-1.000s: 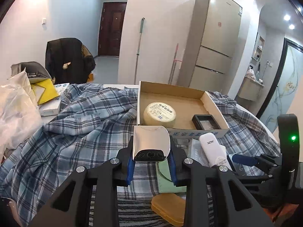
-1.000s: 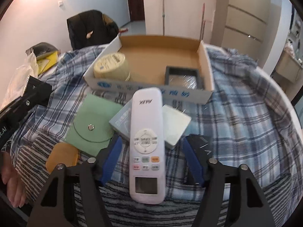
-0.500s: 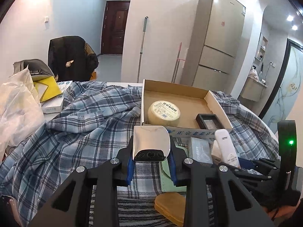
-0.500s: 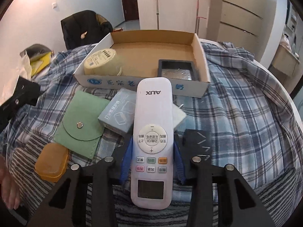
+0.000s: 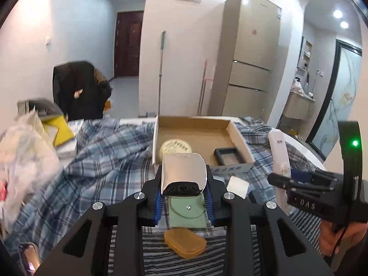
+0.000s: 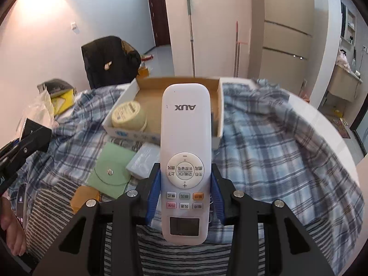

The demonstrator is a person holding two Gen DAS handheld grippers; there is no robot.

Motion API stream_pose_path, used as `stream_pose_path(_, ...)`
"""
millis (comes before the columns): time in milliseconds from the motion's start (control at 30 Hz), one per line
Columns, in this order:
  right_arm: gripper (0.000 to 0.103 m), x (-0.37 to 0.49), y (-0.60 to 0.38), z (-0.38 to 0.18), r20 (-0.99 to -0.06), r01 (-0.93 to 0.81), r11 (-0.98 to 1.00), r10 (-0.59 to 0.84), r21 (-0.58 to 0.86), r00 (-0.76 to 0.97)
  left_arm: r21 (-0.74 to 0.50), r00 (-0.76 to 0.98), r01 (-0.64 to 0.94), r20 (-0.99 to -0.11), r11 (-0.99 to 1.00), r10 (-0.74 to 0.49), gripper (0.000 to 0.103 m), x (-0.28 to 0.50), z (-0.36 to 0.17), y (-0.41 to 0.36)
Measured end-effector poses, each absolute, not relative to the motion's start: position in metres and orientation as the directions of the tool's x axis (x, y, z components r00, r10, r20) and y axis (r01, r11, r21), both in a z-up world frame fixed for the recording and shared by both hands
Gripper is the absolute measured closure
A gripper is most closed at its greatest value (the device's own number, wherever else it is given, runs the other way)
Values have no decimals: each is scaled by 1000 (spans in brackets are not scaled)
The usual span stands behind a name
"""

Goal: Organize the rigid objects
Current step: 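Lift the white remote with the right gripper and carry it over the box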

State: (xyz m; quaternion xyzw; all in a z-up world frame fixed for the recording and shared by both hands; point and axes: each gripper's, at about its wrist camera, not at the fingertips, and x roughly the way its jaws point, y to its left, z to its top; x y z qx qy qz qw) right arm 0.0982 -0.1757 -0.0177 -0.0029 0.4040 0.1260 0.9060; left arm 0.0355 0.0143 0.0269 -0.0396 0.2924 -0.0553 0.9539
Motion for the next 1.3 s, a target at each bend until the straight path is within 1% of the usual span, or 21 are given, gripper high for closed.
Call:
stream_pose_path(100,64,102,-184,-1,-708,-220,971,221,94,671,-78,847,101,-517,992,-127,71,32,44,4)
stream_pose_path(233,64,109,-191,23,-673,-216,970,233,111,702,-87,858,136,-487,987,-161,71,39,71,-5)
stream_pose_path(367,64,123,-195,52,-642,-192,973,228,126,732,-44,867,126,-480,991,-132,71,62,102,-17)
stream_pose_path(467,64,138,-194,74,-612,-178,972,233,150,756,-60,879,134,-454,989,-146,71,86,126,-18)
stream_pose_path(533,64,148,-191,86,-601,-168,974,227,154,766,-72,881,112,-454,991,-133,71,102,137,-17)
stream_pose_path(600,64,165,-186,95,-600,-162,963,260,214,756,-101,889,76,-443,992,-114,71,110,143,-10)
stream_pose_path(667,64,180,-179,97,-598,-184,939,328,290,732,-124,892,82,-434,989,-128,71,116,146,-7)
stream_pose_path(733,64,192,-171,99,-591,-200,930,352,309,726,-111,888,98,-439,989,-138,71,125,147,-7)
stream_pose_path(800,64,206,-161,100,-592,-182,937,330,297,735,-84,891,94,-438,992,-121,71,138,148,-7)
stream_pose_path(867,64,218,-155,100,-590,-178,939,325,294,739,-87,890,85,-441,993,-115,71,153,148,-4)
stream_pose_path(933,64,231,-151,97,-591,-172,936,329,306,736,-117,888,104,-437,988,-145,71,169,144,3)
stream_pose_path(967,64,236,-151,93,-588,-168,934,332,317,738,-133,882,123,-440,983,-170,71,178,138,8)
stream_pose_path(1033,64,245,-152,80,-584,-145,935,319,325,746,-155,881,118,-439,981,-175,71,185,122,15)
stream_pose_path(1067,64,251,-149,68,-605,-127,945,293,303,741,-161,875,120,-450,980,-181,71,190,109,20)
stream_pose_path(1133,64,263,-145,46,-650,-114,955,271,273,710,-152,846,125,-499,980,-186,71,209,92,23)
stream_pose_path(1200,64,279,-142,19,-710,-99,948,294,303,640,-178,849,93,-499,980,-171,71,224,78,31)
stream_pose_path(1300,64,293,-139,-9,-753,-108,935,338,339,564,-221,801,108,-558,969,-216,71,246,51,34)
